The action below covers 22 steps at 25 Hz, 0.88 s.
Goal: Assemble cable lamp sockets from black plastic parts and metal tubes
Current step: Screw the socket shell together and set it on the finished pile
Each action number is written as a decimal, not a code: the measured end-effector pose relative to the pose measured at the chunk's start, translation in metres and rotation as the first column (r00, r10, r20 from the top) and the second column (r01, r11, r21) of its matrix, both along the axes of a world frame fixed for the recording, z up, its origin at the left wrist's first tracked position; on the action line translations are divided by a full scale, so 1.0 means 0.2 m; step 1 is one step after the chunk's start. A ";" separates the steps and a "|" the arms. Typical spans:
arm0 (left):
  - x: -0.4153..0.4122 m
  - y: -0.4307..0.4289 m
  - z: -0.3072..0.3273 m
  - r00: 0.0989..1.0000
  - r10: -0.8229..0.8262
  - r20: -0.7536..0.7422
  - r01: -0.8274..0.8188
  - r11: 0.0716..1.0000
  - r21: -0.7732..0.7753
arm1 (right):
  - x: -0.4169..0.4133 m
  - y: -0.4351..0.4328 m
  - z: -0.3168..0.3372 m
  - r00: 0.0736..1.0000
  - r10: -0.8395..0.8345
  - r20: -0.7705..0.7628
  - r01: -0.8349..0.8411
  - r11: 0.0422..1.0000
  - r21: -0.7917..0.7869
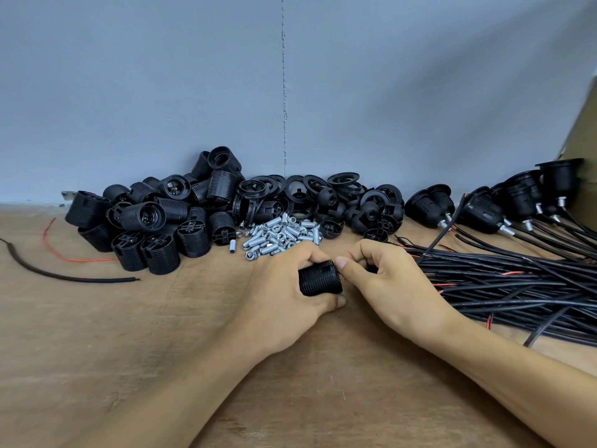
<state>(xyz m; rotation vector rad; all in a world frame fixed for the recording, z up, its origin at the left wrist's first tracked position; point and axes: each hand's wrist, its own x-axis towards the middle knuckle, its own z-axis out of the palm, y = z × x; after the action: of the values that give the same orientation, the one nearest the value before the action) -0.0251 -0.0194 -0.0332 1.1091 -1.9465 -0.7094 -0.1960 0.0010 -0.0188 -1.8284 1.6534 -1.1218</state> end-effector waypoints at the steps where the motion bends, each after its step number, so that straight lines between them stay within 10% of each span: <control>1: 0.00 0.00 0.00 1.000 0.002 0.000 -0.002 1.000 -0.001 | 0.00 0.00 0.00 1.000 0.004 0.009 -0.004 1.000 0.003; 15: 0.03 -0.06 -0.02 0.996 0.089 -0.030 -0.092 0.989 -0.118 | -0.09 -0.04 0.09 0.997 0.077 -0.025 -0.077 0.997 0.018; 22: 0.03 -0.07 -0.03 0.983 0.162 -0.088 -0.175 0.968 -0.179 | -0.23 -0.07 0.13 0.921 0.254 -0.294 -0.202 0.959 0.196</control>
<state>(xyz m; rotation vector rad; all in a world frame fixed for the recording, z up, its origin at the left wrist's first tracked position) -0.0182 -0.0341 -0.0390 1.1024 -1.7920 -0.4595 -0.2415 -0.0130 0.0064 -2.1098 1.5878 -0.5989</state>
